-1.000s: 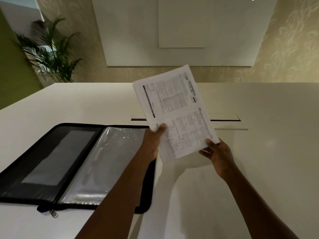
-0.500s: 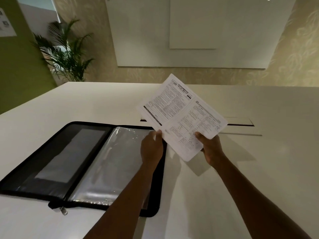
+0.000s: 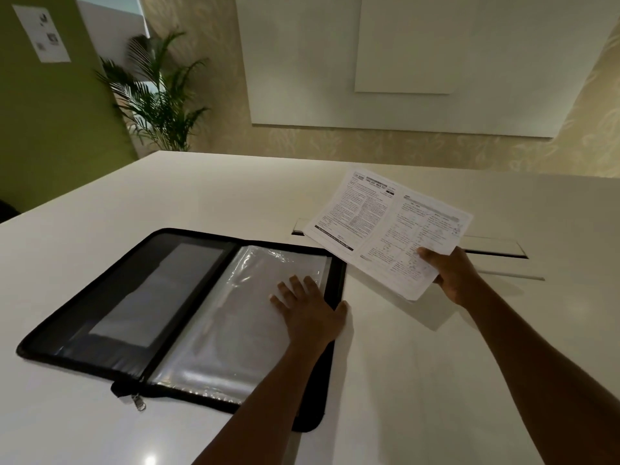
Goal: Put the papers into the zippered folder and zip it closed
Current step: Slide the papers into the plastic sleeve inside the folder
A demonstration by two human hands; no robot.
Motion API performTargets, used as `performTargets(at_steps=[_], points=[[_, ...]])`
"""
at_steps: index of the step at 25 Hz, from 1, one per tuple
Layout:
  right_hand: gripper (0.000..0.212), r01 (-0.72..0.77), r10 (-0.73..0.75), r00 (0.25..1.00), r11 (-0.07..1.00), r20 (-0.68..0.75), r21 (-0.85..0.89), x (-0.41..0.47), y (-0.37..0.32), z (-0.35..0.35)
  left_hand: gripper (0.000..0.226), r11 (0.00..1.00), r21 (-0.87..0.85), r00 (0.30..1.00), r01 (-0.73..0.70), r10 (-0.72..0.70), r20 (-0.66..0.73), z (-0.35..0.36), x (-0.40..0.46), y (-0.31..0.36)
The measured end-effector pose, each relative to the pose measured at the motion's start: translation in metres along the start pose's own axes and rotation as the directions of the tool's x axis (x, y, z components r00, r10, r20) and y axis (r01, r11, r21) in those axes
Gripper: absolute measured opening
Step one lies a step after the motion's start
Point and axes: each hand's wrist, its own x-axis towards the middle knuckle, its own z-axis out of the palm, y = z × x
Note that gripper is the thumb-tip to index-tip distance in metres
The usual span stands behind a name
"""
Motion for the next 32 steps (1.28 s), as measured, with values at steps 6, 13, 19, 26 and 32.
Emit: performTargets(at_steps=[6, 13, 19, 26, 32], points=[[0.045, -0.066, 0.066, 0.998, 0.997, -0.005, -0.028, 0.000, 0.006, -0.006, 0.092, 0.995, 0.049, 0.995, -0.092, 0.091, 0.034, 0.000, -0.011, -0.009], [0.043, -0.108, 0.109, 0.994, 0.993, 0.018, -0.055, -0.013, 0.022, -0.021, 0.093, 0.945, -0.010, 0.940, -0.328, 0.328, 0.095, -0.017, -0.014, -0.068], [0.040, -0.145, 0.149, 0.988, 0.987, 0.050, -0.068, -0.021, 0.028, -0.025, 0.095, 0.843, -0.126, 0.835, -0.523, 0.536, 0.121, -0.044, -0.022, -0.113], [0.049, -0.218, 0.231, 0.969, 0.967, 0.091, -0.135, -0.020, 0.032, -0.027, 0.089, 0.784, -0.268, 0.737, -0.560, 0.619, 0.271, -0.070, -0.027, -0.148], [0.051, -0.269, 0.308, 0.917, 0.947, 0.255, -0.177, -0.012, 0.029, -0.030, 0.073, 0.797, -0.387, 0.743, -0.464, 0.588, 0.319, -0.084, -0.019, -0.143]])
